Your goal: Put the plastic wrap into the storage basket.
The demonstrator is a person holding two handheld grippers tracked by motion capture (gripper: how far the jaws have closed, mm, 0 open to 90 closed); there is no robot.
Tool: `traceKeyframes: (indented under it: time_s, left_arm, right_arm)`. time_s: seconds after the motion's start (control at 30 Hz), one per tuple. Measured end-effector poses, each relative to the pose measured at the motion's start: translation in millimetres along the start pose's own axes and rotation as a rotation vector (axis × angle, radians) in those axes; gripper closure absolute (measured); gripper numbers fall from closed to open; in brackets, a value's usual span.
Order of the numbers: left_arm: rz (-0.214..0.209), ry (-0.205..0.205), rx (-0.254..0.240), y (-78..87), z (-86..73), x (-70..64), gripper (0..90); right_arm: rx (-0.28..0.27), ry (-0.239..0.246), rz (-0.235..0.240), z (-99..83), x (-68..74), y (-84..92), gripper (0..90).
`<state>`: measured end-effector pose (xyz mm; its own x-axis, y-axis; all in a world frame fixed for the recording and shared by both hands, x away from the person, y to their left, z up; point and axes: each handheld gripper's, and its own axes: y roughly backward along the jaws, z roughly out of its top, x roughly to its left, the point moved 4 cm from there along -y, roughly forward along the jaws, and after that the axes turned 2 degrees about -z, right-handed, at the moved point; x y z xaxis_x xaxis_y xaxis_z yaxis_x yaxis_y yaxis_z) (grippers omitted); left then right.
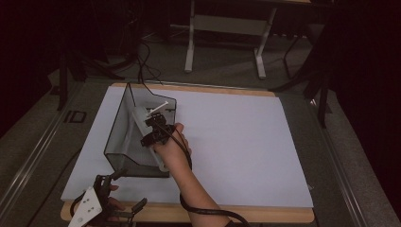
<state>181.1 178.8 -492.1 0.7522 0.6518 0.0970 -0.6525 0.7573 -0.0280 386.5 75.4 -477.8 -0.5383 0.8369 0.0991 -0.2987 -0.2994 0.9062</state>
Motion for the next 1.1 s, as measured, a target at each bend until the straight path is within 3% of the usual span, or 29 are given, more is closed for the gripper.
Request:
traceKeyframes:
  time_s: [0.1,0.27,0.37,0.57,0.77,0.83,0.9,0.97,1.1]
  left_arm:
    - [-0.002,0.004,0.001,-0.7,-0.5,0.0,1.6]
    - [-0.004,0.003,0.010,-1.9,-1.5,0.0,1.5]
    - [-0.006,0.005,0.011,-2.9,-1.9,-0.9,1.6]
    - [-0.005,0.007,0.012,-2.8,-2.0,-0.9,1.5]
    - [-0.003,0.007,0.013,-2.4,-2.0,-0.4,1.6]
    - [-0.005,0.007,0.010,-2.4,-1.8,-0.8,1.6]
    - [-0.003,0.006,0.012,-2.5,-2.0,-0.7,1.6]
    - [-0.003,0.007,0.017,-2.9,-2.5,-0.2,1.6]
    - [-0.002,0.008,0.015,-2.7,-2.4,-0.3,1.6]
  right_arm:
    - [-0.007,-0.001,0.000,-0.3,-1.8,1.7,30.6]
    - [-0.075,0.011,-0.039,3.1,-7.2,17.1,30.3]
    - [-0.077,0.004,0.000,3.7,-10.1,21.1,32.5]
    - [-0.078,0.022,0.004,1.0,-11.4,22.6,31.8]
    - [-0.130,0.032,0.055,0.2,-15.2,34.3,20.3]
    - [-0.140,0.064,0.072,-1.3,-17.1,37.2,14.2]
    - [-0.153,0.068,0.084,-1.8,-18.2,39.2,13.6]
    - [-0.198,0.099,0.101,-4.3,-22.2,47.4,13.7]
    - [-0.230,0.144,0.136,-9.6,-24.5,59.1,14.4]
